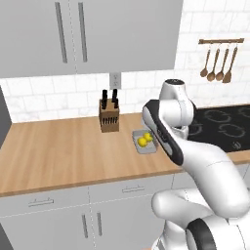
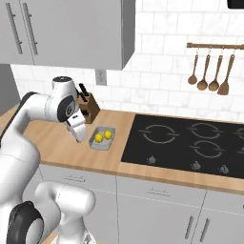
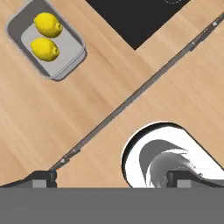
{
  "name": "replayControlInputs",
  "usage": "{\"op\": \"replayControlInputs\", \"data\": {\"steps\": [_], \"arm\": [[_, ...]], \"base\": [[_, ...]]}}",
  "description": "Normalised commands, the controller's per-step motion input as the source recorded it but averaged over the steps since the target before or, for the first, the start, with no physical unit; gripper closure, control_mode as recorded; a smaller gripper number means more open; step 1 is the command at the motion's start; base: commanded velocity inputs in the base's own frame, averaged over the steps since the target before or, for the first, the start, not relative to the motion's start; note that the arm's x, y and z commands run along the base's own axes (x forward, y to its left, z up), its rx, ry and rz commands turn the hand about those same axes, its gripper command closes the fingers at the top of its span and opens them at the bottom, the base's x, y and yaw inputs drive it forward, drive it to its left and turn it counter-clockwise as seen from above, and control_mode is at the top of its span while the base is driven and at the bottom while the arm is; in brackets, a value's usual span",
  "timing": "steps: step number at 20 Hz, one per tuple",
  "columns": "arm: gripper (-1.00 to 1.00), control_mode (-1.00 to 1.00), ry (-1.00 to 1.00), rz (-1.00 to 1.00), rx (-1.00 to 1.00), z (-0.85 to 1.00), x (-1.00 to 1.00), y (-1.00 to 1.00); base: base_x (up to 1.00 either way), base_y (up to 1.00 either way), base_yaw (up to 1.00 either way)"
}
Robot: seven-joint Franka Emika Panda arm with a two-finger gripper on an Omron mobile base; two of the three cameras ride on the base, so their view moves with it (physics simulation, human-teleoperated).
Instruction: Take the meat container that has the fish and place it on the second highest rack of the freezer. Then take the vegetable container that has the lemons and place it on the highest rack of the freezer.
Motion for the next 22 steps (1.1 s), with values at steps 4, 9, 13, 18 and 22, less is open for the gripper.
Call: {"op": "replayControlInputs", "data": {"steps": [4, 9, 13, 18, 22], "arm": [[-1.0, -1.0, 0.06, -0.23, -0.03, -0.64, 0.8, -0.28], [-1.0, -1.0, 0.09, -0.01, 0.0, -0.53, 0.76, -0.34], [-1.0, -1.0, 0.08, 0.0, 0.0, -0.48, 0.67, -0.04], [-1.0, -1.0, 0.0, -0.05, 0.0, -0.44, 0.39, -0.02], [-1.0, -1.0, -0.07, -0.17, 0.0, -0.52, -0.13, -0.22]], "base": [[0.0, 0.0, 0.0], [0.0, 0.0, 0.0], [0.0, 0.0, 0.0], [0.0, 0.0, 0.0], [0.0, 0.0, 0.0]]}}
